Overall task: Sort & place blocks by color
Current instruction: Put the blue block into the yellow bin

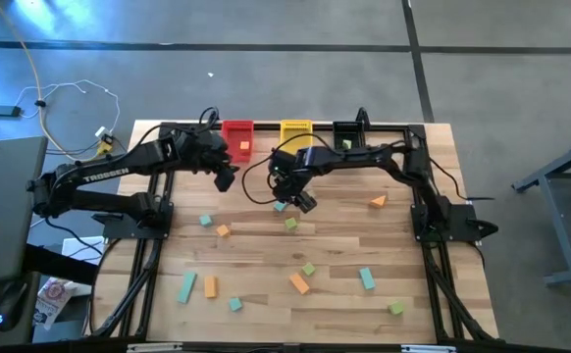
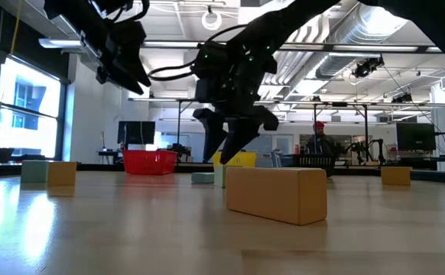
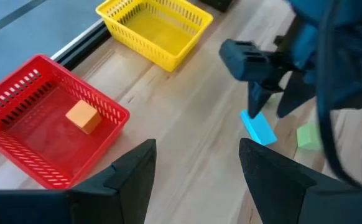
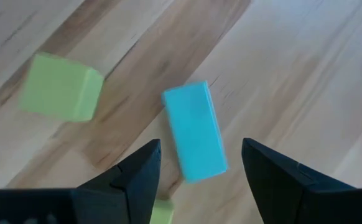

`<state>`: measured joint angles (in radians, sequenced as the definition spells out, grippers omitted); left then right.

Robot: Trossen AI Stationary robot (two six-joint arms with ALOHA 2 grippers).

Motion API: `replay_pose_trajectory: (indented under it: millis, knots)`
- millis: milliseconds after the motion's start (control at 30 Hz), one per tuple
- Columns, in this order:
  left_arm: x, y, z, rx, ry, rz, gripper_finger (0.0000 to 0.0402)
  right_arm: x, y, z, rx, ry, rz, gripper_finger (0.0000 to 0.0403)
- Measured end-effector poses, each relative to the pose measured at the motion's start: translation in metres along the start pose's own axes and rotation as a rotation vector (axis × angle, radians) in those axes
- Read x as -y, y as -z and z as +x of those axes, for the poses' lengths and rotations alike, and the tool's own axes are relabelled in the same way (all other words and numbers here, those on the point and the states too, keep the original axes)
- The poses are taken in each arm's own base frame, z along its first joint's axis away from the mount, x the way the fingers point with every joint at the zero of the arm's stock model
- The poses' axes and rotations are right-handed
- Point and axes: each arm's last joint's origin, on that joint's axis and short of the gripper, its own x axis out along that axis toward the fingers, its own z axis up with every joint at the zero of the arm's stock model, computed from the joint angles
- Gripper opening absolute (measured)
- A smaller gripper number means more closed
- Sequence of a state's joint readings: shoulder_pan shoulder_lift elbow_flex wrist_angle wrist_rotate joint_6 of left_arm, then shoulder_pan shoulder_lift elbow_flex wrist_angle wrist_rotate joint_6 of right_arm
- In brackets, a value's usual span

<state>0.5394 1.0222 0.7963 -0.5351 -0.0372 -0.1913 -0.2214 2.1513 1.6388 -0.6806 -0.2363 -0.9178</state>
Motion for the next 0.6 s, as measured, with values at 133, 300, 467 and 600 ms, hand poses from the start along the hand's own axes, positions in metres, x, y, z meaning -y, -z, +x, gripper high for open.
replay_pose_trajectory:
  millis: [133, 300, 467, 600]
  knots:
    - [0.002, 0.001, 0.000, -0.002, 0.009, 0.009, 0.0218, 0.000, 0.003, 0.008, -0.012, -0.015, 0.005, 0.0210]
    - [0.004, 0.001, 0.000, -0.002, 0.010, 0.006, 0.0218, 0.001, 0.005, 0.018, -0.011, -0.014, 0.007, 0.0210]
    - [0.004, 0.002, 0.000, -0.016, 0.008, 0.002, 0.0218, -0.001, 0.007, 0.030, -0.029, -0.034, 0.035, 0.0210]
    - [0.004, 0.004, 0.000, -0.030, 0.001, 0.003, 0.0218, -0.002, 0.007, 0.032, -0.046, -0.035, 0.077, 0.0198]
